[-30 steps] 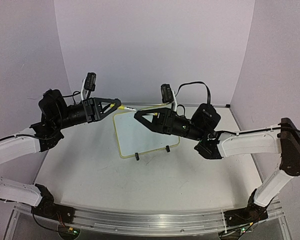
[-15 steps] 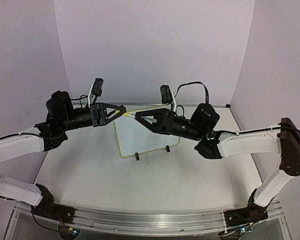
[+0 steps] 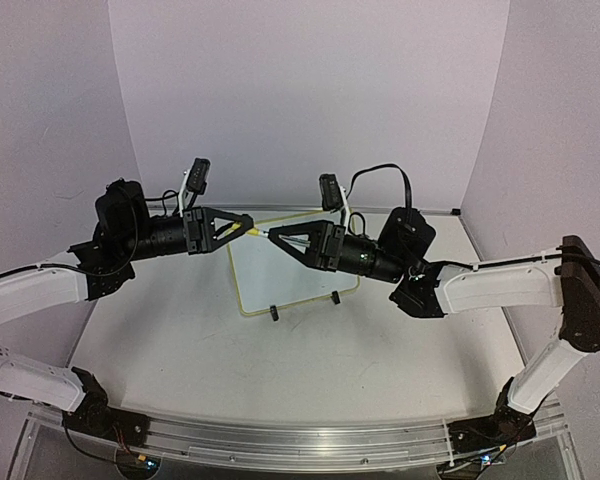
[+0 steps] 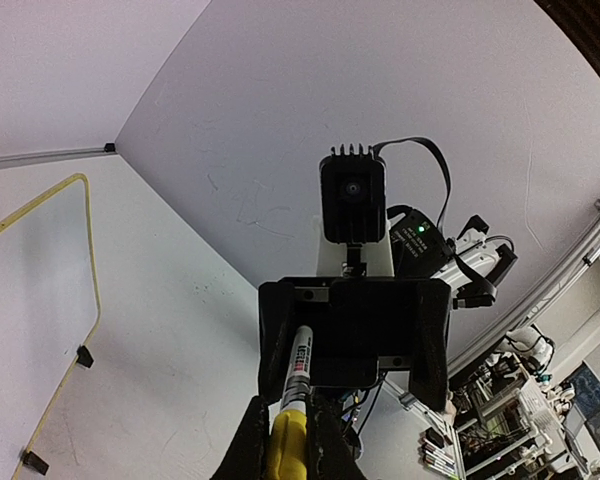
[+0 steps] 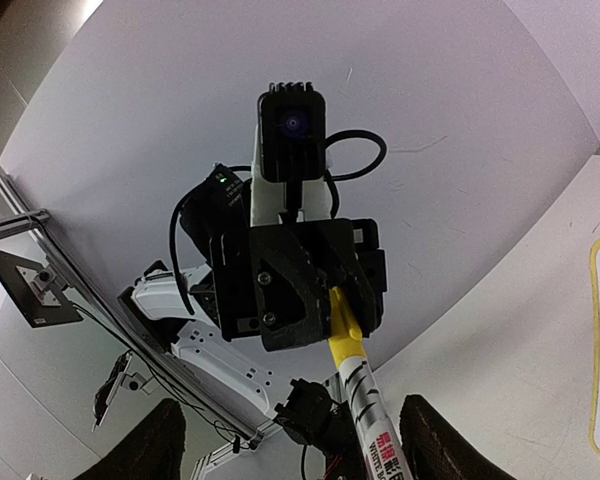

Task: Write a sentence on the whiteboard
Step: Pick up the whiteboard marker from the whiteboard marker, then open the pen cap of the whiteboard marker.

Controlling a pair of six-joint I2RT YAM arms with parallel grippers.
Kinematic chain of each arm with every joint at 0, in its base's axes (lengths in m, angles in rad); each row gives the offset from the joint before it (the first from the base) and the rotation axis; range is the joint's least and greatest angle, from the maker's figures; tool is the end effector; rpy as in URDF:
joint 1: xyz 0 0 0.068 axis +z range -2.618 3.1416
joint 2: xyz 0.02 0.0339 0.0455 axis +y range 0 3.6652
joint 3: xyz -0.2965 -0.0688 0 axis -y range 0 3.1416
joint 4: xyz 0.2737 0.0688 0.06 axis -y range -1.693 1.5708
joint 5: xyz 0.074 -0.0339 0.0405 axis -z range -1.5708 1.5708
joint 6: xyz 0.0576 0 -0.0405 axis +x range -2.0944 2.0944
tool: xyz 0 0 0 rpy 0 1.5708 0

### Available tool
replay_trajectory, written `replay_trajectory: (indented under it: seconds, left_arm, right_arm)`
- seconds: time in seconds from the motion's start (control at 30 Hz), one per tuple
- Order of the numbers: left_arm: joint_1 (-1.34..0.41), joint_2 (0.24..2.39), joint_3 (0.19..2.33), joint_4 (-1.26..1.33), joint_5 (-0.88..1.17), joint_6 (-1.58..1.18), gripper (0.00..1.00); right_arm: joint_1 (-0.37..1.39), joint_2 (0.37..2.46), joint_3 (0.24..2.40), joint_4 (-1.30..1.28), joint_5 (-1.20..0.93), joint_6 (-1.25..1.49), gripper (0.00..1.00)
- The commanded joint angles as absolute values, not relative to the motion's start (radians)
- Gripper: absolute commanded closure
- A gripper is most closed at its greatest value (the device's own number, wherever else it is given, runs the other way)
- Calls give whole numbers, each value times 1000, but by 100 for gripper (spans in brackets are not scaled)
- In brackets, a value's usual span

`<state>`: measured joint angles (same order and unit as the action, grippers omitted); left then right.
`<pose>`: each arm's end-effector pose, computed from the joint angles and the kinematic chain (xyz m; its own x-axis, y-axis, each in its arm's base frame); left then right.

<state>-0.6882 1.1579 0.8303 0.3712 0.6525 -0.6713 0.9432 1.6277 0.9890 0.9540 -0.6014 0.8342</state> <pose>0.2088 -0.2170 0.3590 -0.5790 -0.1638 -0.7987 0.7830 0.1617 -0.6007 0.2131 0.3493 0.3322 -0.6060 0.2047 -0.7686 -0.7954 -0.1532 0.5864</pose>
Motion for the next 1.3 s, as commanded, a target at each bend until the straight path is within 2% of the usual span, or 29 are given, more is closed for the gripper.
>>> replay_trajectory:
  seconds: [0.0,0.13,0.27,0.47,0.7,0.83,1.07,1.27]
  left_arm:
    - [-701,1143,856,322,671,-649,100]
    - [-701,1141,857,321,682,-653,100]
    - [-701,1147,860,322,689,-658,100]
    - [-701,1146,858,324,689,-664,100]
    - [-701,1142,843,333,686,-679,100]
    - [-701,1136,834,338,662,-687,100]
    - [-699,1101,820,358,551,-705,100]
    - [-627,1014,829,272,468,-691,100]
  right_arm:
    - [957,1579,1021,1000,-602,820,33]
    - [957,1578,1024,992,-601,817,40]
    - [958,1577,1025,950,-585,800,54]
    - [958,1565,1008,927,-553,789,70]
    - [958,1550,978,939,-514,787,83]
    - [957,1546,964,945,-499,794,100]
    - [949,1499,896,953,-450,797,100]
    - [854,1374,769,968,-443,815,100]
